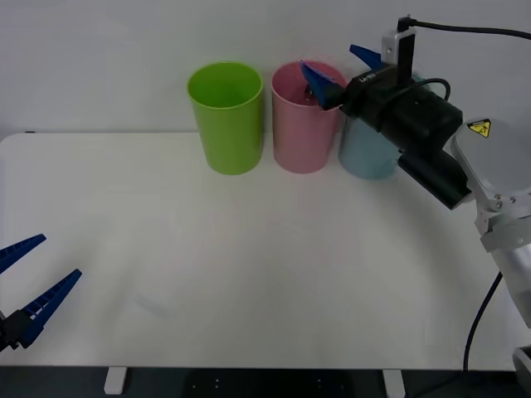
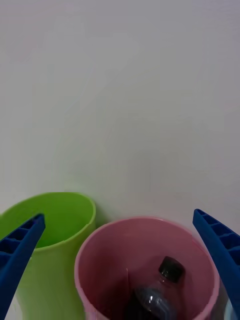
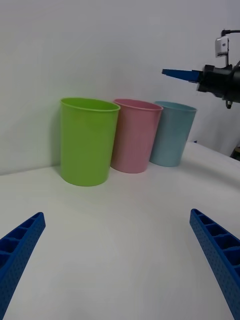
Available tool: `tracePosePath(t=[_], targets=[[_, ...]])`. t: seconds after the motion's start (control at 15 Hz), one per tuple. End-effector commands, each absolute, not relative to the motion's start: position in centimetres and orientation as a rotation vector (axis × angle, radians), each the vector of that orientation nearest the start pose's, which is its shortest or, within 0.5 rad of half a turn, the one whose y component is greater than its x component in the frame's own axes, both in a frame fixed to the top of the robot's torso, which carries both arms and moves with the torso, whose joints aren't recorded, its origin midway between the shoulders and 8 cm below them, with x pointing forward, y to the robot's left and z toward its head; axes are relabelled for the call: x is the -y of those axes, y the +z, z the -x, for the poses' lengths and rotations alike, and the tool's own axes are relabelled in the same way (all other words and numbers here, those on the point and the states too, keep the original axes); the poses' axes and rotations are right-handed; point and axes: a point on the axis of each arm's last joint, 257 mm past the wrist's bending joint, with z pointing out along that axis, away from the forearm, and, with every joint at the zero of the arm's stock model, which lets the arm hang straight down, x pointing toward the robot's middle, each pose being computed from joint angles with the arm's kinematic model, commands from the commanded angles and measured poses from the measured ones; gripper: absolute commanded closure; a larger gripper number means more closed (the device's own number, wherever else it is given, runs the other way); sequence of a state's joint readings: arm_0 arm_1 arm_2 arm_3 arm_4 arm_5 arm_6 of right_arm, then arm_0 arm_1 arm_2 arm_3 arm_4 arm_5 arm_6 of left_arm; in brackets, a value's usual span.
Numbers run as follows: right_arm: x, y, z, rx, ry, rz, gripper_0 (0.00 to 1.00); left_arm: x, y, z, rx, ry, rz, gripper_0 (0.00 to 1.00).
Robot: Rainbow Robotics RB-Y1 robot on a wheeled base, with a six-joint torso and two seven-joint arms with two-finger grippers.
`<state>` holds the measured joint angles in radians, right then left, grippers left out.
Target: Grasp the object on the table and drop it into the matching bin: aluminum can to the light blue bin, PET bottle to the pink bin.
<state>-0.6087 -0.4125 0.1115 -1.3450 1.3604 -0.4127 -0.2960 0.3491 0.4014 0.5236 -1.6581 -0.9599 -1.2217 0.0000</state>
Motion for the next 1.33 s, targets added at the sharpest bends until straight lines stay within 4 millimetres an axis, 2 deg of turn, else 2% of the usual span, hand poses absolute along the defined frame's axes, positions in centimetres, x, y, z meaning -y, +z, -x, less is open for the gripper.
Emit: tracePosePath(t=[0.07,0.47,0.73,1.0,1.33], targets=[[12.4,-2.4,-61.3,-1.316,0.45,0.529,0.0,-33.0,-16.9,-34.2,-1.441,-0.567,-0.465,0.0],[16.4,-6.2,-55.8,-1.318,0.395,0.672,0.0,-33.0,-16.9,-34.2,-1.441,-0.567,-0.465,0.0],[19.0,-8.6,-53.7,-1.318,0.326,0.76,0.0,-33.0,-16.9,-34.2,-1.441,-0.567,-0.465,0.0],[21.8,-12.0,-51.5,-1.334,0.248,0.84,0.0,-33.0,-16.9,-34.2,-1.441,-0.567,-0.465,0.0],[24.7,-15.1,-47.9,-1.383,0.275,0.886,0.0,-33.0,-16.9,-34.2,-1.441,-0.567,-0.465,0.0]])
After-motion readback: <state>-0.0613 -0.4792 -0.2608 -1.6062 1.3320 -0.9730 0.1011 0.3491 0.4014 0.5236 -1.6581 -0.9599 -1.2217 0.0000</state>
